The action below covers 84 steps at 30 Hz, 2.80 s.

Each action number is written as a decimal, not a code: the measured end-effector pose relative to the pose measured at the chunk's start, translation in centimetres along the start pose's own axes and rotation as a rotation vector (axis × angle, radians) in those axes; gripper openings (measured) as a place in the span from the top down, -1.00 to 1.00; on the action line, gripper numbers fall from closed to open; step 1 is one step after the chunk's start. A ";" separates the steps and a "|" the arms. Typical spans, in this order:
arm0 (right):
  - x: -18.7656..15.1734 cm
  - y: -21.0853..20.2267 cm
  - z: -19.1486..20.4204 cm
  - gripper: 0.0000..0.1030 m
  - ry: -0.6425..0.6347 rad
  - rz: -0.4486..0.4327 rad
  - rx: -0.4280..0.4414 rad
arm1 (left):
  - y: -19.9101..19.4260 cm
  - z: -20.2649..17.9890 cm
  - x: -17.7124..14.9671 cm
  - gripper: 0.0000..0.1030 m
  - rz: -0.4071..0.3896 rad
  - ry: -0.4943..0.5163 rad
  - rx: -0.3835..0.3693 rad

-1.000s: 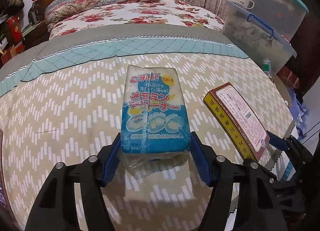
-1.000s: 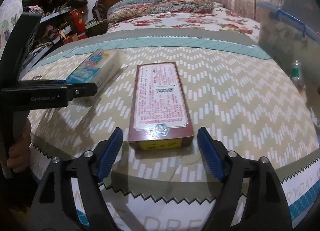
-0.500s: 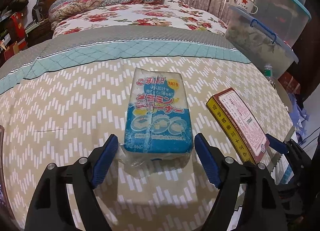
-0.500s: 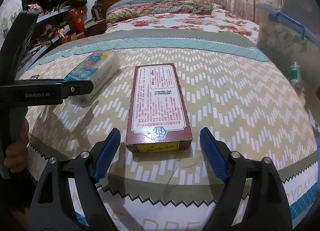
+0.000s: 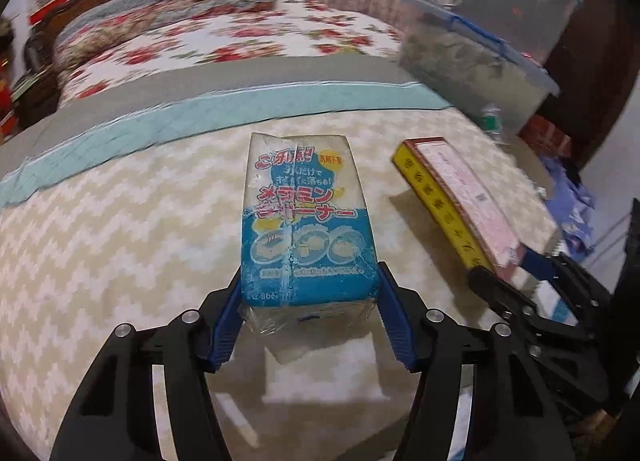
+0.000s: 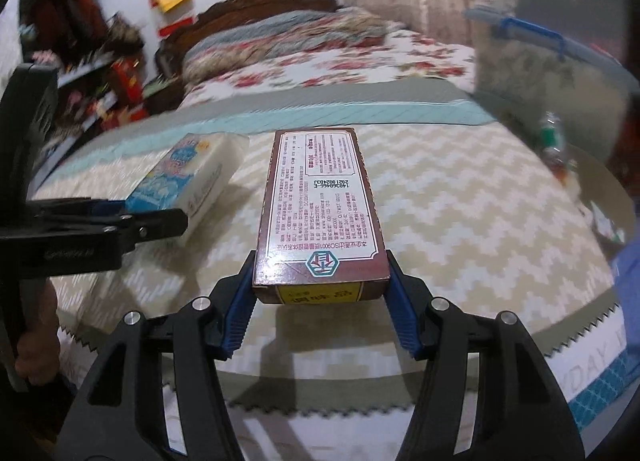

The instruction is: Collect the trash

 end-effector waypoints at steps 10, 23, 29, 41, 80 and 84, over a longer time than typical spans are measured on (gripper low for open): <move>-0.9 -3.3 -12.4 -0.18 0.312 -0.091 -0.049 | 1.8 -12.9 6.4 -0.13 0.010 0.239 -0.113; 2.8 -1.0 -32.3 -0.27 0.663 -0.017 -0.043 | 7.5 -27.1 15.5 -0.14 0.108 0.375 -0.224; 1.5 -1.7 -34.6 -0.47 0.718 -0.096 -0.030 | 10.4 -31.9 17.6 -0.19 0.152 0.430 -0.242; -4.1 -6.4 -32.2 -0.48 0.739 -0.252 -0.119 | 14.2 -35.1 19.0 -0.48 0.171 0.480 -0.139; -2.3 -7.2 -9.7 -0.48 0.445 -0.180 0.044 | -1.7 -9.7 5.2 -0.77 -0.118 0.142 0.035; -2.0 -7.7 -8.4 -0.48 0.412 -0.186 0.031 | -2.4 -9.1 4.7 -0.83 -0.134 0.130 0.040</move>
Point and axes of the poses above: each gripper's, at about its wrist camera, not at the fingertips, and y roughly the way its jaws point, z to its left, x to its top, the point moved 5 cm from there along y, roughly the way its jaws point, and after that the axes turned 15 degrees about z, right-handed, at the moved point
